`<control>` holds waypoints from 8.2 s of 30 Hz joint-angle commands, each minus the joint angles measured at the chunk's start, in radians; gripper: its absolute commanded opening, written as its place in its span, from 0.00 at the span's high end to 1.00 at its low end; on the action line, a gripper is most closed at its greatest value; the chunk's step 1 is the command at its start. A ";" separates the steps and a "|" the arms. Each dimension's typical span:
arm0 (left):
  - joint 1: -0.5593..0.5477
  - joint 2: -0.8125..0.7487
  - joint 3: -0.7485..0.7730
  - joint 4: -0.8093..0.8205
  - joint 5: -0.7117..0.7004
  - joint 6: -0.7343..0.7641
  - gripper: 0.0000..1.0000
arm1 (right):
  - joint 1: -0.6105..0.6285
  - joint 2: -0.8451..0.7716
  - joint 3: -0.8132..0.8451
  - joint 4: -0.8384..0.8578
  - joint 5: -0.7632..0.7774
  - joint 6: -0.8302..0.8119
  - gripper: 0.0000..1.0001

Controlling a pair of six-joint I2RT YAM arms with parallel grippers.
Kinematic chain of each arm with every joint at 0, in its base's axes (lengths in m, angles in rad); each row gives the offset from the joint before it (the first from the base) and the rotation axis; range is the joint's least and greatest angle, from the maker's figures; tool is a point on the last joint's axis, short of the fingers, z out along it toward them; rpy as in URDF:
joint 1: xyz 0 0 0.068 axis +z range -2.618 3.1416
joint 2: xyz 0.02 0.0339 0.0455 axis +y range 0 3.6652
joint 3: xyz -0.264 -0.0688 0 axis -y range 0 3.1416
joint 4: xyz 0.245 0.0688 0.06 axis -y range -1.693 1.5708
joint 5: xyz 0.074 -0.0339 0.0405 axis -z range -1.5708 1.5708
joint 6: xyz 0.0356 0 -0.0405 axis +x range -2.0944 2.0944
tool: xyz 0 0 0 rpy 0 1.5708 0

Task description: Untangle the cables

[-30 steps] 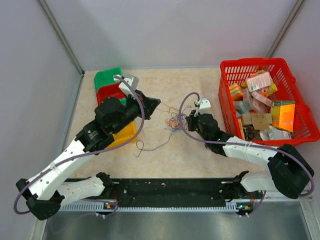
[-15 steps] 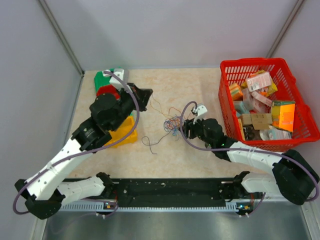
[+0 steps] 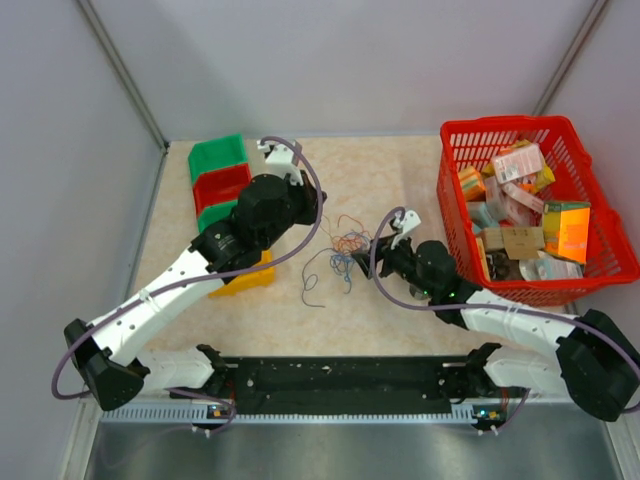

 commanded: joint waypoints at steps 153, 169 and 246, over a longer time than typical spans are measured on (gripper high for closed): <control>0.089 -0.212 -0.203 -0.537 -0.662 -0.082 1.00 | 0.037 0.094 0.030 0.021 0.049 -0.047 0.27; 0.432 0.051 -0.353 -0.369 -0.153 -0.217 1.00 | 0.037 0.095 0.034 0.016 0.046 -0.046 0.27; -0.089 0.329 -0.364 -0.461 -0.116 -0.536 1.00 | 0.037 0.086 0.028 0.013 0.052 -0.048 0.28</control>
